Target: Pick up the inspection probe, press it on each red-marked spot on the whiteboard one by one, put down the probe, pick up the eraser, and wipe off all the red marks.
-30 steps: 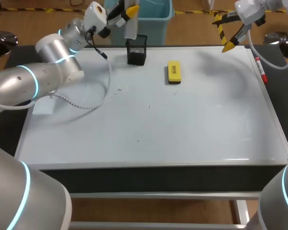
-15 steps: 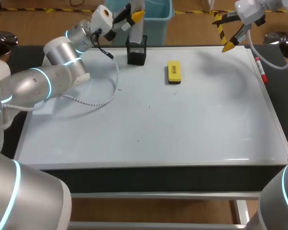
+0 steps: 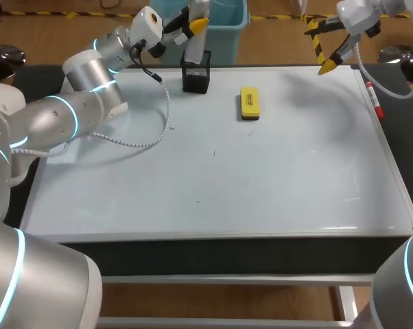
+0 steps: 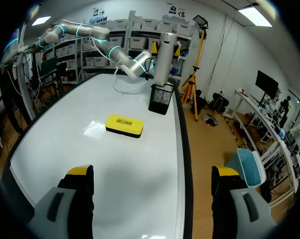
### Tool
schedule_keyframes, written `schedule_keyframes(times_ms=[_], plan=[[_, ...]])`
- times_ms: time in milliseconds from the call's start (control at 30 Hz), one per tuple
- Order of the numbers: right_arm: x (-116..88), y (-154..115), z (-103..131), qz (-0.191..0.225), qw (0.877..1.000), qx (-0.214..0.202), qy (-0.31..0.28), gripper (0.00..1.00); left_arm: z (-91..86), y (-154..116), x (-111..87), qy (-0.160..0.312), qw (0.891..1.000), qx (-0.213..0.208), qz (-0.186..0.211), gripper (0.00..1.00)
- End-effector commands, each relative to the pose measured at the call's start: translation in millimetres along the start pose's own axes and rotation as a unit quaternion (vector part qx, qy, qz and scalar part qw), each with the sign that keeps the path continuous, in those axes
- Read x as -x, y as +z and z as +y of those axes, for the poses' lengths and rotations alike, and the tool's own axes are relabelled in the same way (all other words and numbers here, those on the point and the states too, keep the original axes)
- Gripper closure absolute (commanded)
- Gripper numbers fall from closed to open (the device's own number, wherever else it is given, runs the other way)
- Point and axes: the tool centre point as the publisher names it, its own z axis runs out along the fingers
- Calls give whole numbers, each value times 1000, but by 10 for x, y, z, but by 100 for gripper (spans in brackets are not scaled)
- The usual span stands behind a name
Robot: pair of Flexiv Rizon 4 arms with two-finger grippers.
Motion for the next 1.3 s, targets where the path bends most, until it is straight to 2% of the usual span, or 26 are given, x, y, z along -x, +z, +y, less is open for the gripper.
schedule_keyframes(times_ms=[33,400,467,633,767,1167,1300], plan=[[4,-11,5,2,1000,-2,0,0,91,12,75,-7,998,-7,63,100],[4,-11,5,2,1000,-2,0,0,216,56,72,-18,996,29,79,100],[4,-11,5,2,1000,-2,0,0,242,59,75,-10,995,52,86,100],[4,-11,5,2,1000,-2,0,0,317,27,91,-9,994,62,87,100],[4,-11,5,2,1000,-2,0,0,378,-9,86,-8,992,86,89,100],[4,-11,5,2,1000,-2,0,0,511,-154,92,4,994,74,82,100],[4,-11,5,2,1000,-2,0,0,542,-160,100,1,994,61,90,100]])
